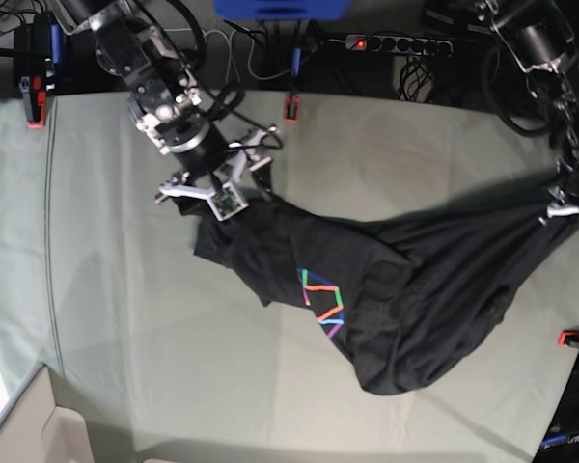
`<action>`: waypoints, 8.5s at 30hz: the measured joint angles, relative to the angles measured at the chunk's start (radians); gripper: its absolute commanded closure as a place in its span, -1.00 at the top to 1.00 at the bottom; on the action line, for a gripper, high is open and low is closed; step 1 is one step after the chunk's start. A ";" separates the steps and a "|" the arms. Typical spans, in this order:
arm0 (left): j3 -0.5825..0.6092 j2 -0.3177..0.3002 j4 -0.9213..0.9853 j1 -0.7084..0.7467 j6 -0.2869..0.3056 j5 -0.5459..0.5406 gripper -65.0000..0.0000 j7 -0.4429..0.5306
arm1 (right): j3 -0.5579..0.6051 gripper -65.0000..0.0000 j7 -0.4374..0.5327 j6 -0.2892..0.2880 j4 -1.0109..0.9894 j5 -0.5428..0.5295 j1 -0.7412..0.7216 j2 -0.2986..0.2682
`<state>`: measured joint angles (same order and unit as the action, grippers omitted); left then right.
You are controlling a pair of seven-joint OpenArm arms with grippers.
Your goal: Layout the t-shirt on the table in an organized manner, then fold the t-shirt properly
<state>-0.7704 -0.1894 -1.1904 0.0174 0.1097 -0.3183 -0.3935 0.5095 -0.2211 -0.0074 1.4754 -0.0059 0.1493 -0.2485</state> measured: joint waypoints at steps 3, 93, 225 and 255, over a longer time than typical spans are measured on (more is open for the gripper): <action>0.000 0.002 -0.002 0.019 0.000 0.000 -1.00 0.000 | -0.020 0.32 0.002 0.000 -0.023 0.000 -0.019 0.018; -0.217 0.082 -0.522 0.209 -0.001 -0.095 -1.00 -0.306 | -0.443 0.28 0.303 -0.285 -1.046 0.008 -0.680 0.278; -0.102 0.035 -0.277 0.221 -0.113 -0.360 -1.00 -0.504 | -1.029 -1.00 -0.157 -0.430 0.448 -0.440 0.476 0.313; -0.352 0.065 -0.743 0.398 -0.102 -0.702 -1.00 -0.523 | -1.225 -1.00 0.233 -0.558 0.530 -0.700 0.605 0.398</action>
<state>-1.1225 -0.1246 -1.9335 0.4152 0.0078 -1.0203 -0.9169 -0.7155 0.0120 -0.5652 2.0052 -0.7059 0.7547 0.1493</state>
